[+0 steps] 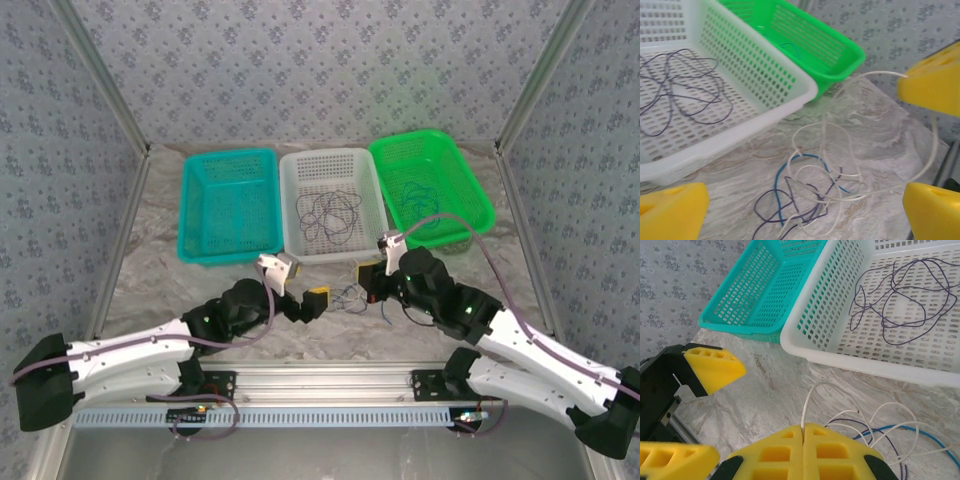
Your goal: Untangle the cables
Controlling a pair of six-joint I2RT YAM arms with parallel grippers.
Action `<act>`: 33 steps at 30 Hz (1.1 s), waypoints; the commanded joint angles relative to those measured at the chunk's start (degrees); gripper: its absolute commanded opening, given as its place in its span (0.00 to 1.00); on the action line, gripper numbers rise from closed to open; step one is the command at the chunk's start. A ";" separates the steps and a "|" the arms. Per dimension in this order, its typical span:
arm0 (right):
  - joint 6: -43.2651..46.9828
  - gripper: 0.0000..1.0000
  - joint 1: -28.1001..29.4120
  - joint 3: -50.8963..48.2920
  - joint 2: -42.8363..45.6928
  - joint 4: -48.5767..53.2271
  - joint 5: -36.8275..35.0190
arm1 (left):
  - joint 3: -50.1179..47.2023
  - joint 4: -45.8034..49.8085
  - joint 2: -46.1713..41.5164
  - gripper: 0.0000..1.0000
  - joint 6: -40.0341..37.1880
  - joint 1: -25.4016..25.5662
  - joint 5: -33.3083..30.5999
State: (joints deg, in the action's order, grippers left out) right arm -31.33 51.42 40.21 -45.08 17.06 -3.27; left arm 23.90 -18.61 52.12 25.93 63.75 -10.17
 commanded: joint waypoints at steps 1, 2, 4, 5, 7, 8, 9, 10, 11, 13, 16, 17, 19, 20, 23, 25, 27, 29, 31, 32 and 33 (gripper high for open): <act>-3.16 0.00 0.05 0.01 -0.48 -3.68 -0.64 | -0.01 -7.35 1.50 0.99 -1.83 -0.07 5.74; -3.53 0.00 0.00 0.28 -0.75 -3.86 -0.30 | 0.16 -8.94 2.44 0.99 -1.93 0.05 6.72; -3.96 0.00 0.00 0.60 -1.06 -4.13 0.39 | 1.14 -11.00 4.59 0.99 -2.65 0.32 8.26; -4.23 0.00 0.00 0.88 -1.07 -4.46 0.61 | 2.07 -11.43 6.09 0.99 -3.26 0.56 9.08; -4.29 0.00 0.00 1.18 -1.07 -4.85 1.14 | 4.09 -11.67 8.83 0.99 -4.55 1.15 10.73; -4.32 0.00 0.00 1.48 -1.13 -5.01 1.54 | 5.15 -11.71 10.32 0.99 -5.27 1.52 11.71; -4.30 0.00 0.00 1.69 -1.10 -4.89 1.90 | 6.07 -11.87 11.69 0.98 -5.89 1.80 12.29; -4.31 0.00 0.00 1.91 -1.07 -4.85 2.31 | 6.68 -12.18 12.98 0.98 -6.34 1.98 12.73; -4.29 0.00 0.00 2.12 -0.95 -4.93 2.62 | 7.17 -12.74 14.18 0.98 -6.80 2.08 13.22; -4.26 0.00 0.00 2.24 -0.68 -5.17 3.56 | 7.86 -14.17 16.27 0.99 -7.04 2.14 14.13; -4.27 0.00 0.00 2.23 0.05 -4.89 3.44 | 9.40 -16.43 19.58 0.99 -7.05 2.17 17.90; -4.32 0.00 0.00 2.03 0.45 -5.09 3.29 | 10.23 -16.63 20.85 0.99 -6.95 2.17 19.42; -4.28 0.00 0.00 1.83 1.12 -5.90 3.57 | 11.75 -15.87 23.57 0.99 -6.80 2.17 20.86; -5.65 0.00 -0.01 1.83 1.46 -6.26 3.85 | 12.40 -15.37 24.91 0.98 -6.53 2.17 20.72; -6.02 0.00 -0.09 2.50 2.42 -6.10 4.57 | 12.78 -15.39 28.44 0.98 -5.29 2.15 19.26; -6.02 0.00 -0.09 3.22 3.12 -5.44 4.40 | 12.71 -15.80 30.22 0.98 -4.18 2.15 18.32; -6.12 0.00 -0.18 3.93 4.04 -4.89 4.32 | 12.57 -15.73 31.81 0.98 -3.33 2.17 16.98; -6.04 0.00 -0.39 4.95 4.90 -4.63 4.24 | 12.64 -14.69 33.17 0.98 -2.83 2.17 15.27; -5.83 0.00 -0.86 6.59 5.50 -3.35 4.30 | 13.16 -12.17 34.38 0.98 -2.34 2.16 13.18; -5.52 0.00 -0.99 7.58 5.76 -2.74 4.29 | 13.35 -11.04 35.01 0.97 -2.39 2.16 12.52; -5.28 0.00 -1.13 8.54 6.04 -1.95 4.14 | 13.49 -9.97 35.60 0.97 -2.25 2.17 11.80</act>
State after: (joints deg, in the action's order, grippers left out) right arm -36.60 50.00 42.46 -41.54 18.79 -1.28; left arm 36.73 -35.81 84.79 21.98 65.91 5.26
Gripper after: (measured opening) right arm 0.066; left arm 0.975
